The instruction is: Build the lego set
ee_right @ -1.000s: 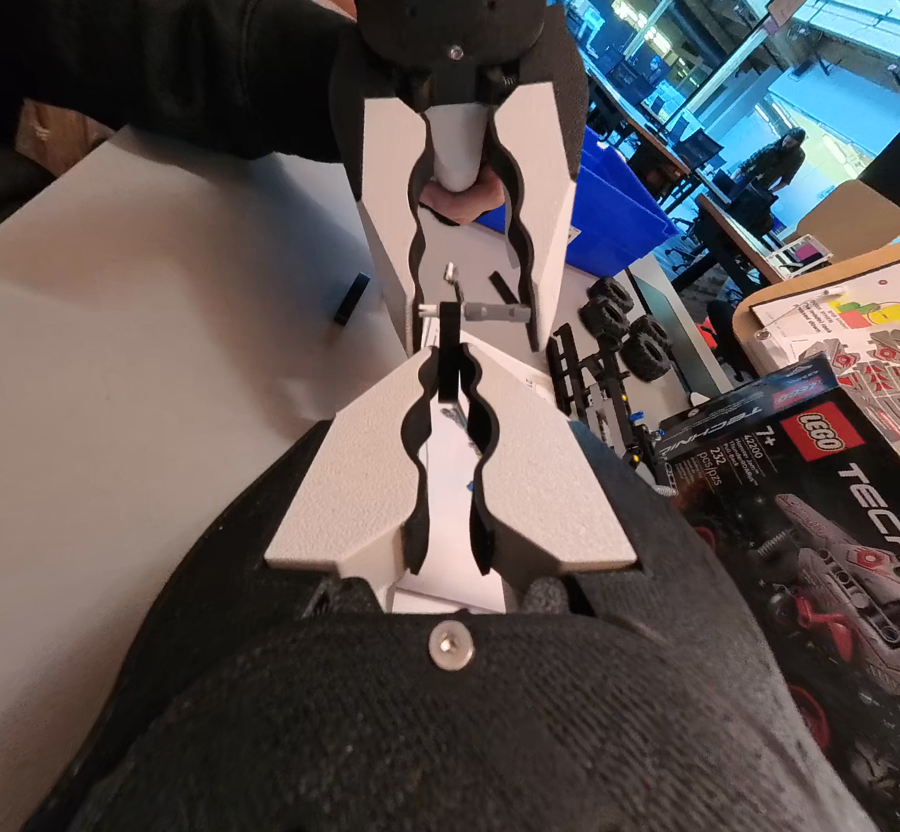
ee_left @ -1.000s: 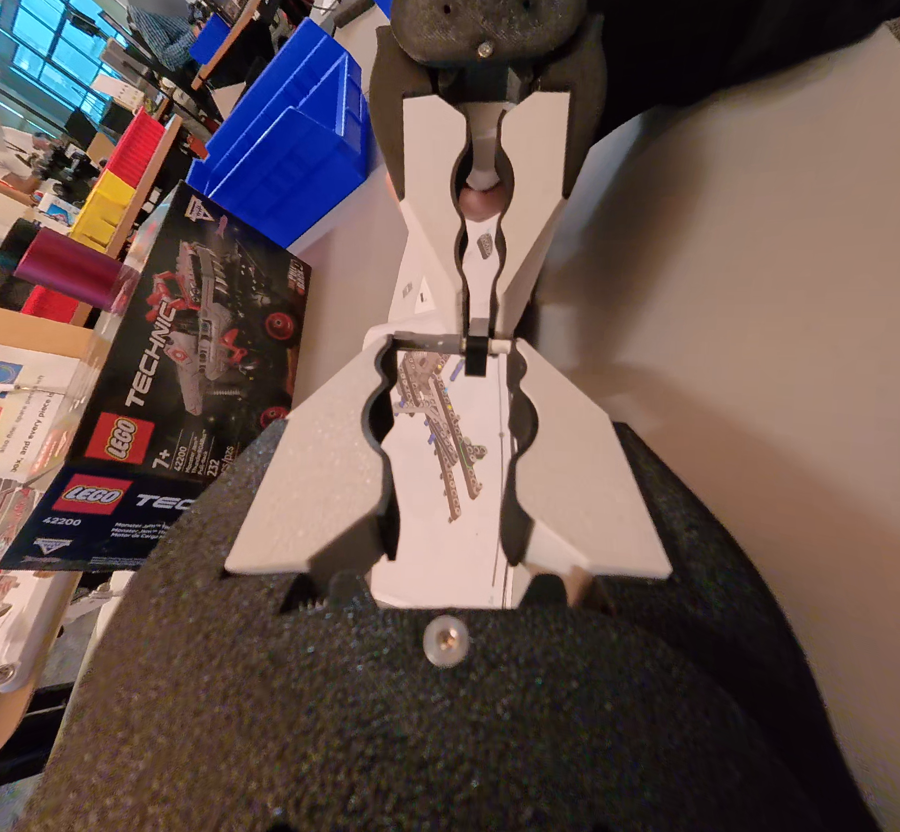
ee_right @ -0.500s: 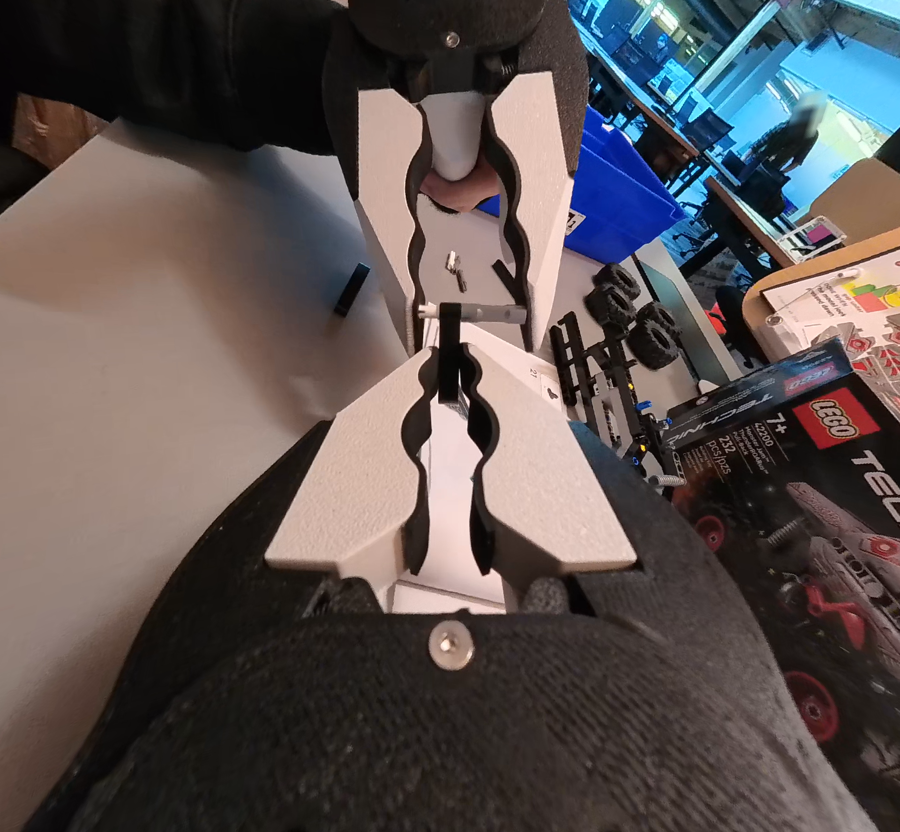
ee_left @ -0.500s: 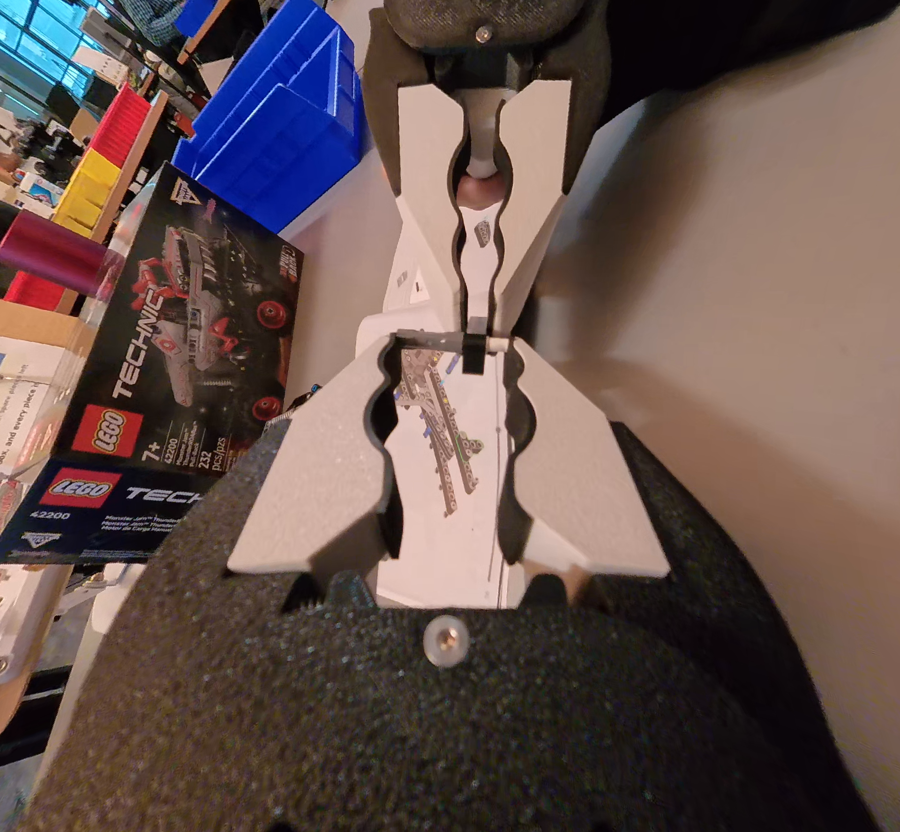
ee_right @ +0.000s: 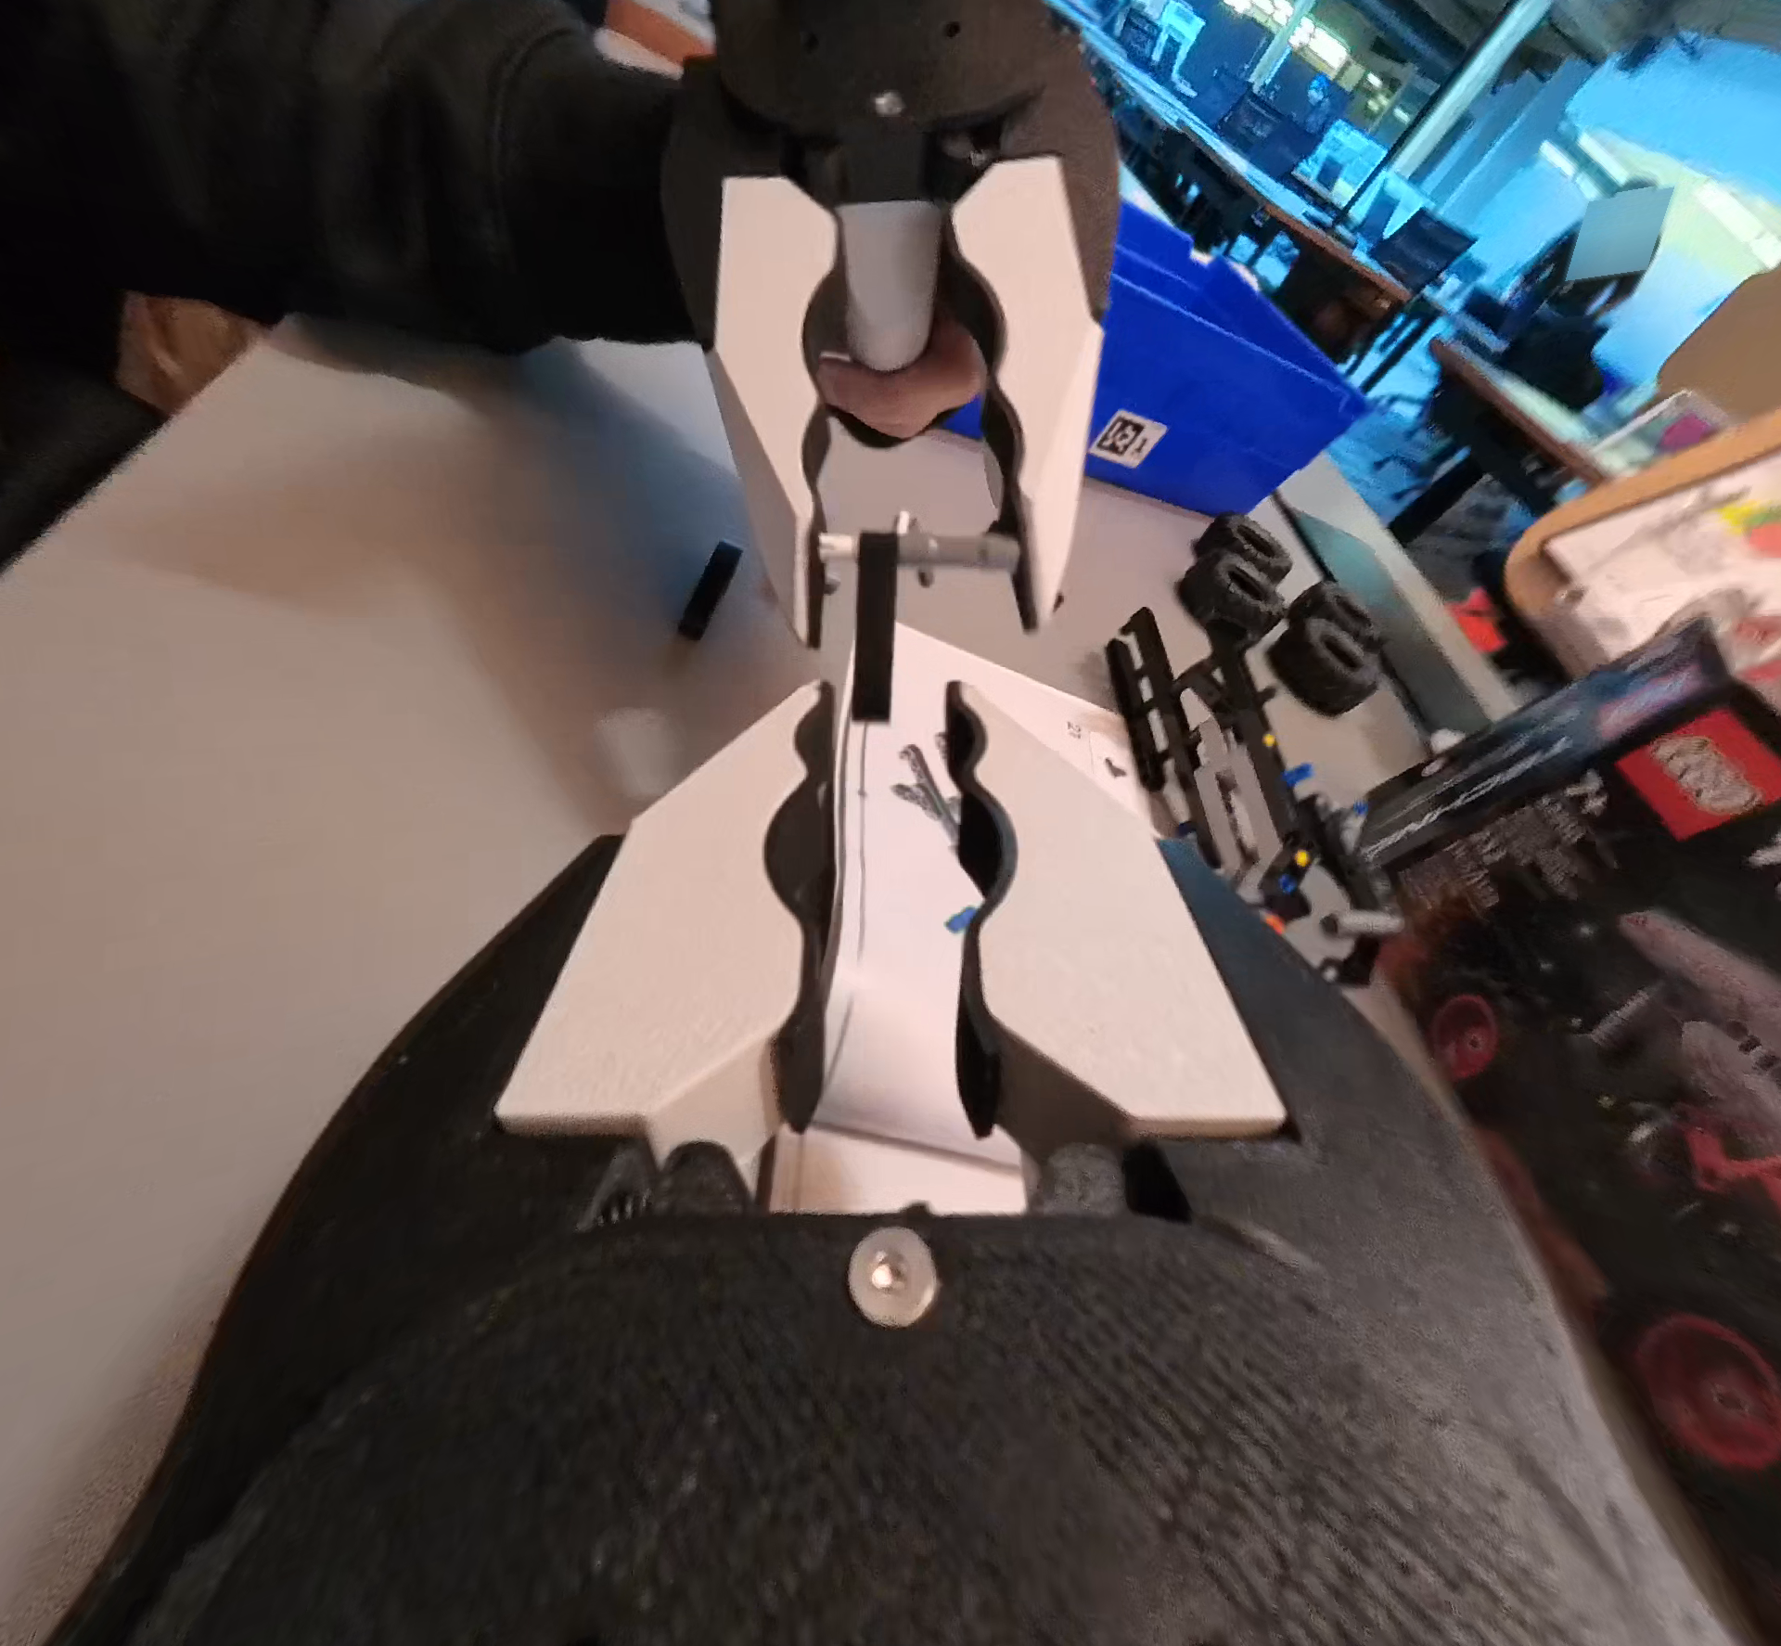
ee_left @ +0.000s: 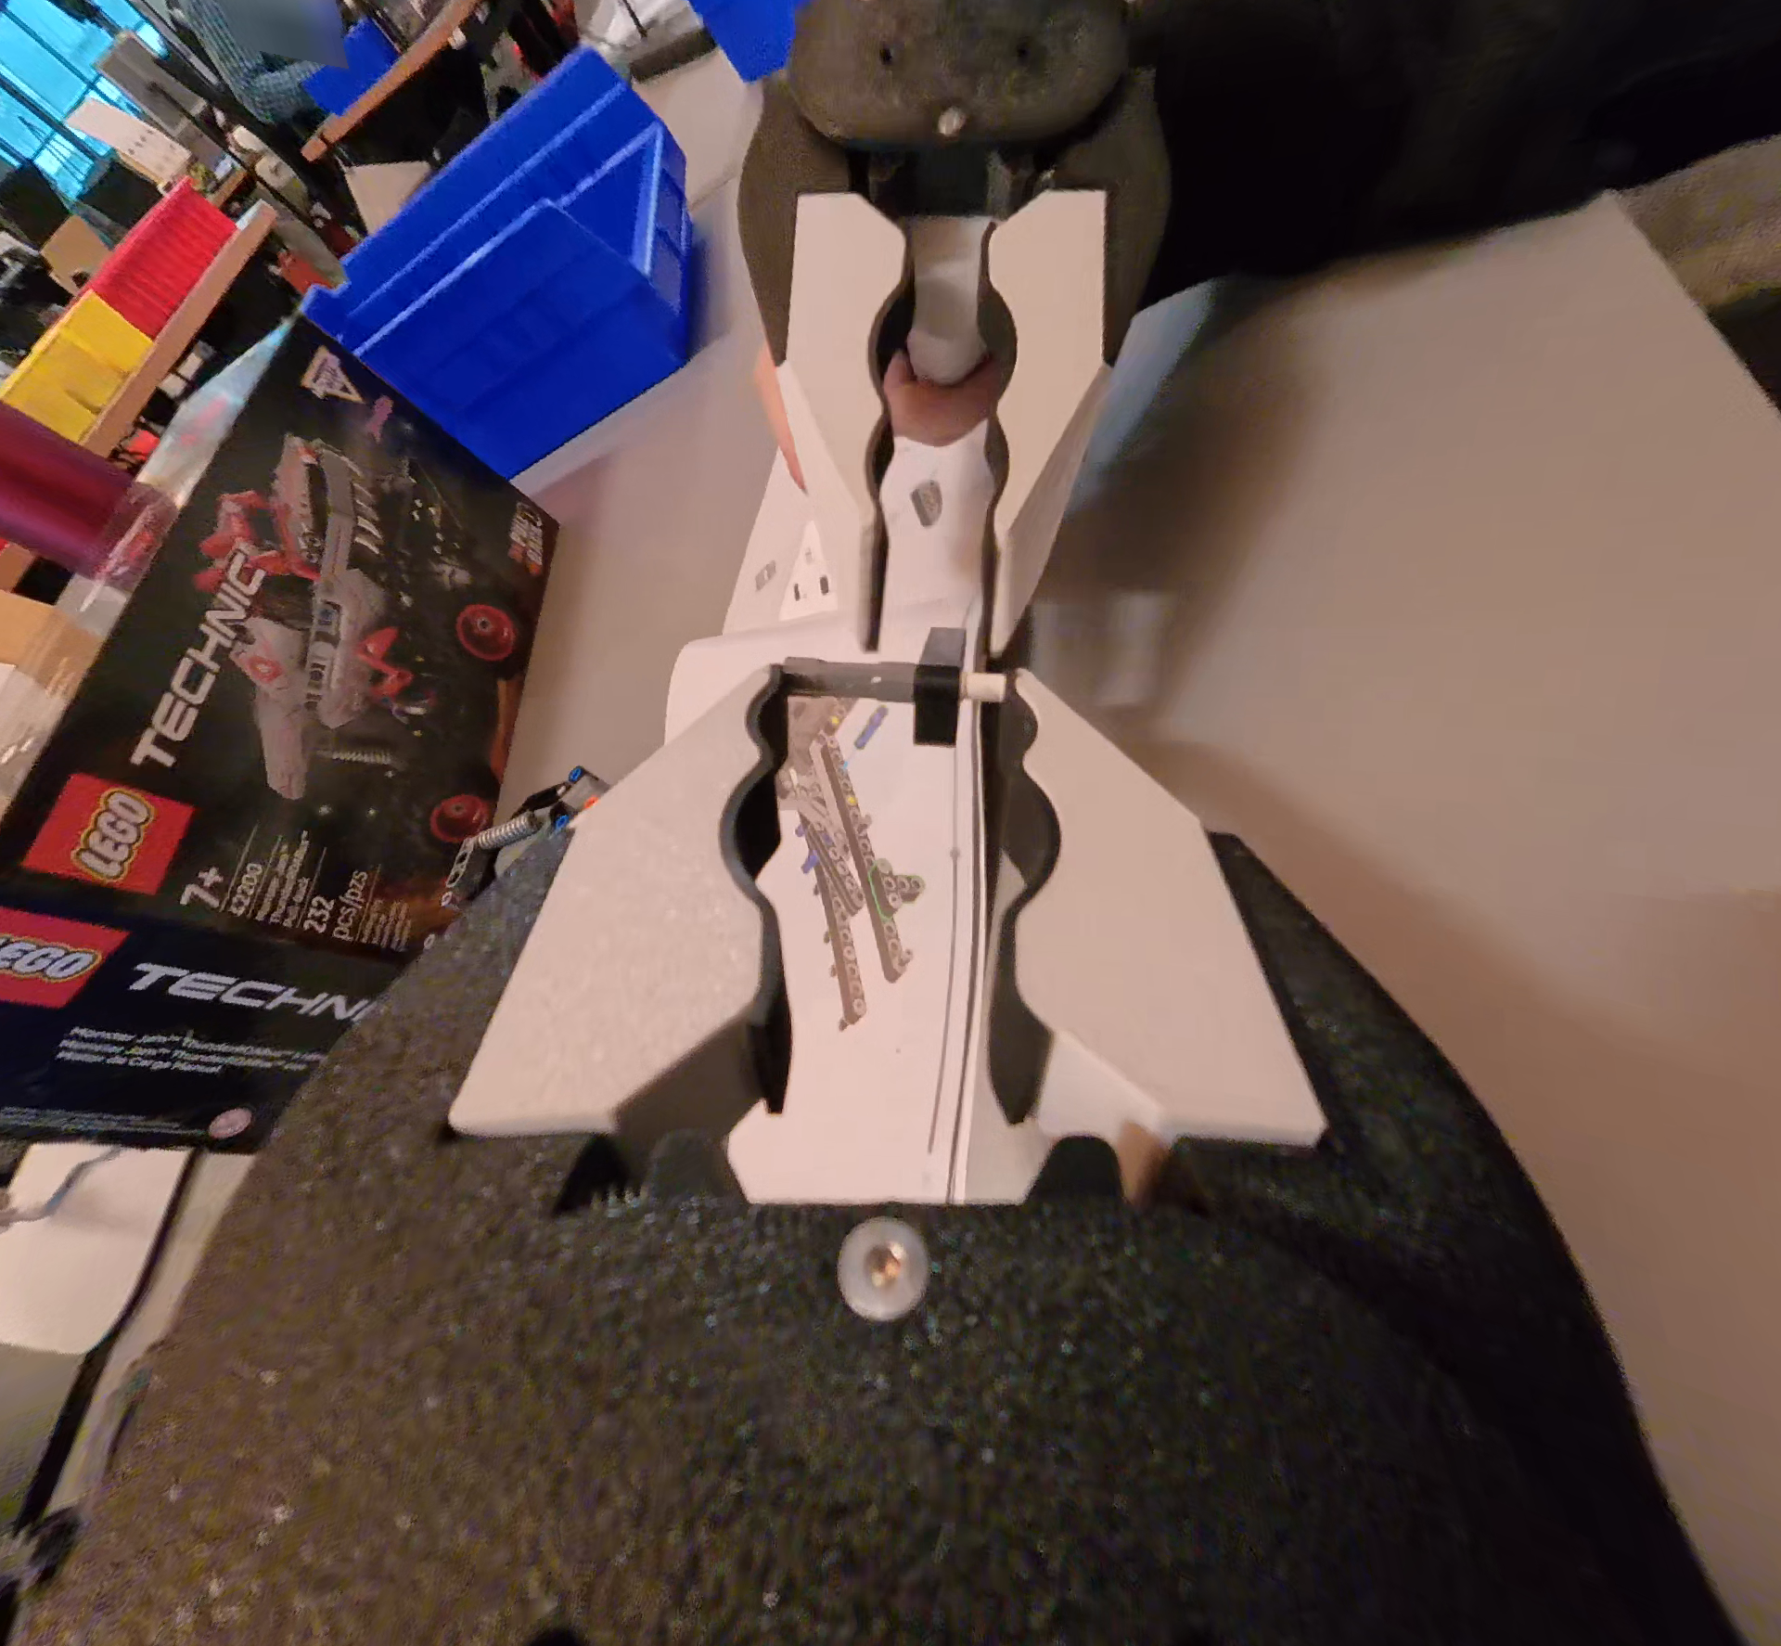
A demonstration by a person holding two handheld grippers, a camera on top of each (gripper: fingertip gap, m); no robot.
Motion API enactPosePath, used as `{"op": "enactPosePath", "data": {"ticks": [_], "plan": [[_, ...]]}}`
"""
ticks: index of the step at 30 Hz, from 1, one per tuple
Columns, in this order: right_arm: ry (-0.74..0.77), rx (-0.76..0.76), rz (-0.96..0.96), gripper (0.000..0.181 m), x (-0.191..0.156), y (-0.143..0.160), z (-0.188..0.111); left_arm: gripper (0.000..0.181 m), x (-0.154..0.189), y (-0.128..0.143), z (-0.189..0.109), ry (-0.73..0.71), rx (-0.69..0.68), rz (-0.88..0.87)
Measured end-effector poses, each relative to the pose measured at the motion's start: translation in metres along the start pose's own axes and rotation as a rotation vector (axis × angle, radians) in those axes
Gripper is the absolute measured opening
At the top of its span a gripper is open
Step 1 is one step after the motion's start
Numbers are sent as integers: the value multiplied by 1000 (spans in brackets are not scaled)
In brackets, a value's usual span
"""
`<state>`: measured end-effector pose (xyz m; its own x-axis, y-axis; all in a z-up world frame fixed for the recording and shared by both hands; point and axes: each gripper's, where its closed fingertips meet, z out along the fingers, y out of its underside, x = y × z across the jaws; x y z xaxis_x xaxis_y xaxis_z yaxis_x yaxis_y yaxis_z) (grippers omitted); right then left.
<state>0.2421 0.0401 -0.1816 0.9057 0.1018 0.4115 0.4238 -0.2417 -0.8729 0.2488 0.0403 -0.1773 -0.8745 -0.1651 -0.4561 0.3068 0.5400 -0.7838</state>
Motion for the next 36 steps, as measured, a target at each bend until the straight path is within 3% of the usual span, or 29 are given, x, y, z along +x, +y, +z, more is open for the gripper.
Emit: {"op": "enactPosePath", "data": {"ticks": [1, 3, 6, 9, 11, 14, 16, 19, 22, 26, 32, 36], "plan": [[-19, 22, 90, 26, 2, 0, -4, 42, 0, -4, -2, 6, 37, -18], [-82, 84, 306, 39, 2, -6, -9, 42, 7, -14, -6, 72, 128, -65], [-128, 191, 358, 29, -10, -33, -14, 42, 16, -19, -4, 134, 150, -89], [-70, 72, 290, 5, -24, -32, -13, 42, 24, -25, 2, 156, 165, -82], [6, -21, 235, 5, -33, -26, -17, 42, 34, -27, 6, 204, 157, -82], [198, -106, 223, 3, -40, -21, -33, 40, 44, -27, 16, 224, 139, -57], [417, -249, 279, 1, -38, -3, -54, 50, 41, -19, 20, 203, 77, -61], [687, -476, 436, 0, -46, 28, -87, 48, 36, -17, 19, 187, 74, -95], [662, -594, 469, 0, -66, 45, -78, 46, 32, -10, 18, 180, 30, -124], [536, -500, 446, 0, -75, 27, -50, 43, 15, -2, 0, 114, -23, -104], [422, -533, 517, 23, -80, 30, -15, 33, -16, -1, -39, -29, -56, -140], [493, -536, 596, 29, -67, 38, -4, 30, -10, 1, -40, -8, -88, -121]]}}
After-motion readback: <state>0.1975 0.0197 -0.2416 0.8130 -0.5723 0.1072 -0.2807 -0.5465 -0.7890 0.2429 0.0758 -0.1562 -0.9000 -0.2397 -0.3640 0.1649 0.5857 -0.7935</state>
